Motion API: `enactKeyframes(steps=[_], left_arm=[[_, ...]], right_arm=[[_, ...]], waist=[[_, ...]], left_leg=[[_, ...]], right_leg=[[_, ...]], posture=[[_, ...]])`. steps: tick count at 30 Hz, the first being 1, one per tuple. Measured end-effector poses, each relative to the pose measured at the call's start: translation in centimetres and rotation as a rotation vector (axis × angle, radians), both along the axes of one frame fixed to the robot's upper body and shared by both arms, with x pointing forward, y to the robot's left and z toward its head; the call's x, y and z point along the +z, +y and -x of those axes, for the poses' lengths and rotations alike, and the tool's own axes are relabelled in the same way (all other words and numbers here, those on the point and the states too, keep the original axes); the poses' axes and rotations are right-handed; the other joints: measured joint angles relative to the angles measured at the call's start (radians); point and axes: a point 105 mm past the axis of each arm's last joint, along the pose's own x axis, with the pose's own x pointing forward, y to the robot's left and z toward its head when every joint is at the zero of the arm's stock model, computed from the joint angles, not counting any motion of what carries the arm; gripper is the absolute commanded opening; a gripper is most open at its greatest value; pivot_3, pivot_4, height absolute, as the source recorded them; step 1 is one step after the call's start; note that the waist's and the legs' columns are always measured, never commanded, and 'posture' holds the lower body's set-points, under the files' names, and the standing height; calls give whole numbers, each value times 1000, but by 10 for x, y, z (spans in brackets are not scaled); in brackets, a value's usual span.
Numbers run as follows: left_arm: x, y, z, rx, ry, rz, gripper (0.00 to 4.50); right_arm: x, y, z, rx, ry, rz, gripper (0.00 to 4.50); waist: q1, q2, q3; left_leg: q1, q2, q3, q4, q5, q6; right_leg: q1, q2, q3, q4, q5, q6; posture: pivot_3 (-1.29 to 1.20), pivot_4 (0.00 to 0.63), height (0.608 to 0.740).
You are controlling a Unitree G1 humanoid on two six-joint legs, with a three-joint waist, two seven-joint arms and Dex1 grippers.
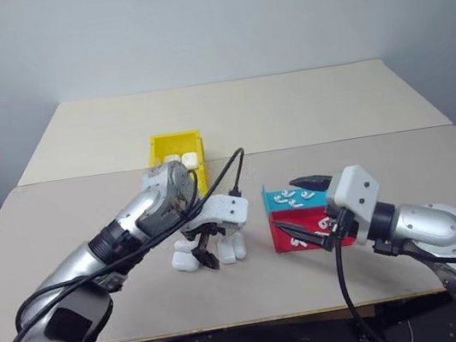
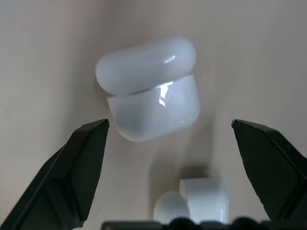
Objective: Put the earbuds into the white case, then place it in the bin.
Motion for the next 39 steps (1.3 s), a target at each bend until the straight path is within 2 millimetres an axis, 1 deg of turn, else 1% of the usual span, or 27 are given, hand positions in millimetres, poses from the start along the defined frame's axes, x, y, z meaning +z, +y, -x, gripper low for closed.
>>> enactKeyframes(steps=[2,5,11,16,19,22,25,34,37,39], left_arm=[[2,-3,0,32,4,2,4473],[-4,-7,3,67,31,-7,4473],[-7,-7,8,108,46,-26,4473],[-7,-11,6,127,3,-13,4473],[-14,-13,5,137,-17,0,4473],[-16,-14,3,150,-36,1,4473],[-22,-13,7,155,-25,-28,4473],[-24,-18,8,212,-49,-41,4473],[-24,-17,8,212,-67,-45,3836],[-25,-15,7,216,-86,-49,3241]], right_arm=[[0,0,0,-1,0,-2,4500],[0,0,0,-1,0,-3,4500],[-1,0,0,-6,2,-6,4500],[-2,-1,0,-12,7,-8,4500],[-2,-1,0,-15,6,-9,4500],[-2,-1,0,-15,6,-9,4500],[-2,-1,0,-15,7,-9,4500],[-2,0,2,-11,4,-9,4500],[-2,0,2,-9,5,-9,4500],[-2,0,3,-9,5,-10,4500]], waist=[[0,0,0],[0,0,0],[-1,0,0],[0,0,0],[-1,0,0],[0,0,0],[0,0,0],[0,2,-1],[0,2,-1],[-1,2,-1]], left_leg=[[0,0,0,0,0,0],[0,0,0,0,0,0],[0,0,0,0,0,0],[0,0,-1,0,0,0],[0,0,-1,1,0,0],[0,0,-1,1,0,0],[0,0,-1,1,0,0],[1,0,-1,2,0,0],[1,0,-1,2,0,1],[1,0,-2,2,-1,1]], right_leg=[[0,0,0,0,0,0],[0,0,0,0,0,0],[0,0,0,1,0,0],[0,0,1,0,0,0],[0,0,1,1,0,0],[0,0,1,1,0,0],[0,0,1,1,0,0],[1,0,1,1,0,0],[1,0,1,1,0,0],[0,0,1,1,0,0]], posture=[[0,150,740],[0,150,740],[0,150,740],[0,150,740],[0,150,740],[0,150,740],[0,150,740],[0,150,740],[0,150,740],[0,150,740]])
